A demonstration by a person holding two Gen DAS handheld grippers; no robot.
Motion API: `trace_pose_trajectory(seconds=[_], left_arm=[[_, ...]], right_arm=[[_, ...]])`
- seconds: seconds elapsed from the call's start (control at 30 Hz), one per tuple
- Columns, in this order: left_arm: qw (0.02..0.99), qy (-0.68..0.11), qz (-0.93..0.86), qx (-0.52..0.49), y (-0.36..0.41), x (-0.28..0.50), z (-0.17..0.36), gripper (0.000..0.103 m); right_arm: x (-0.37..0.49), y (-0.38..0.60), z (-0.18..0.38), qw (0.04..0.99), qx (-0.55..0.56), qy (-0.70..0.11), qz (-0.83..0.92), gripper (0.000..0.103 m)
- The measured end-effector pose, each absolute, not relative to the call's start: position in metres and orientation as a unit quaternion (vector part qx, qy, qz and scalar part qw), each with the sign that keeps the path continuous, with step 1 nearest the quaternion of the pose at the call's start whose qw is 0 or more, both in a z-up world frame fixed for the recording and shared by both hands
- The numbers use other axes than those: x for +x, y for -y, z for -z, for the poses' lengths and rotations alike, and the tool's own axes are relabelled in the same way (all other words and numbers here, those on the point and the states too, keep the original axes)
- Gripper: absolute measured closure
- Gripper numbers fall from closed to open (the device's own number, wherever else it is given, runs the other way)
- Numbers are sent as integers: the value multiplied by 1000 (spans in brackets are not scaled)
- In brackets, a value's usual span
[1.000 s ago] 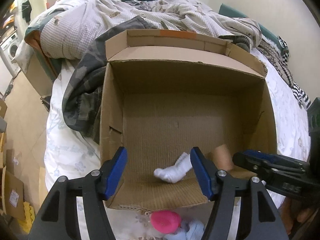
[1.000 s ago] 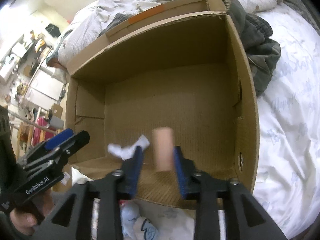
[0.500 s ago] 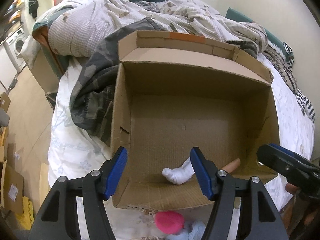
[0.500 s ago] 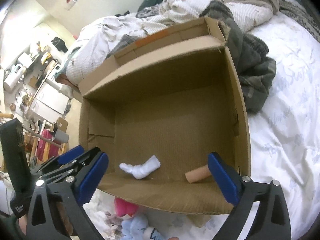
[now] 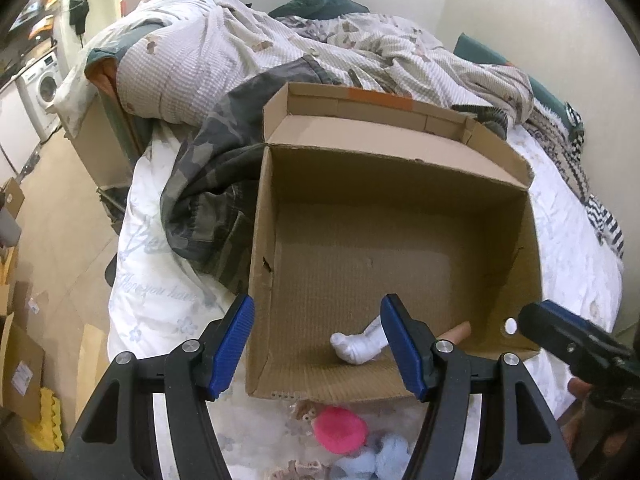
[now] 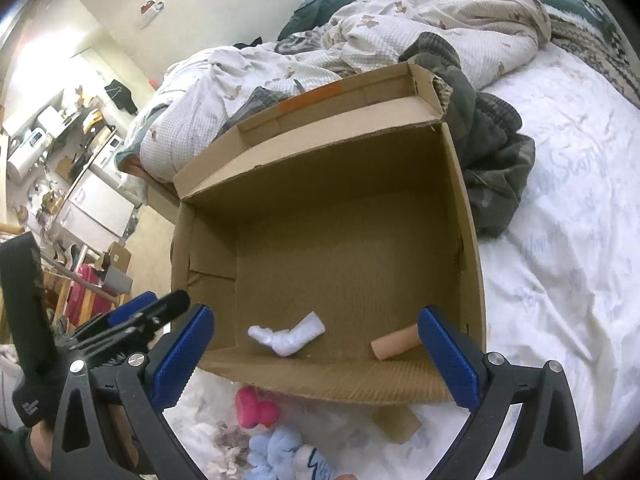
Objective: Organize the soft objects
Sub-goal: 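Withdraw both tools from the box toward the remaining items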
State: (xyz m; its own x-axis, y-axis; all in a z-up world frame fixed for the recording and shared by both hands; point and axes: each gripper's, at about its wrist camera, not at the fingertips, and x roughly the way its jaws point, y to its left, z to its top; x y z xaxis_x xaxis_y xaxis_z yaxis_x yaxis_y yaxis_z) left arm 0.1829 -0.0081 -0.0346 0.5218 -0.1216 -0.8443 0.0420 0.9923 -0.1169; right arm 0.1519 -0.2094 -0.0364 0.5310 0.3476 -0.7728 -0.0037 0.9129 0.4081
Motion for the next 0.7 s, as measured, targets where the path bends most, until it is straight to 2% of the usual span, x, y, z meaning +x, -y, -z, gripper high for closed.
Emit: trace_pose_trajectory(seconds=[0.3, 0.7], left_arm=[[873, -485, 32, -44, -7, 163, 20, 40], [864, -503, 6, -40, -29, 130, 27, 40]], right_arm=[[133, 211, 29, 860, 174, -470, -99, 0], [105, 214, 35, 846, 177, -492, -106, 0]])
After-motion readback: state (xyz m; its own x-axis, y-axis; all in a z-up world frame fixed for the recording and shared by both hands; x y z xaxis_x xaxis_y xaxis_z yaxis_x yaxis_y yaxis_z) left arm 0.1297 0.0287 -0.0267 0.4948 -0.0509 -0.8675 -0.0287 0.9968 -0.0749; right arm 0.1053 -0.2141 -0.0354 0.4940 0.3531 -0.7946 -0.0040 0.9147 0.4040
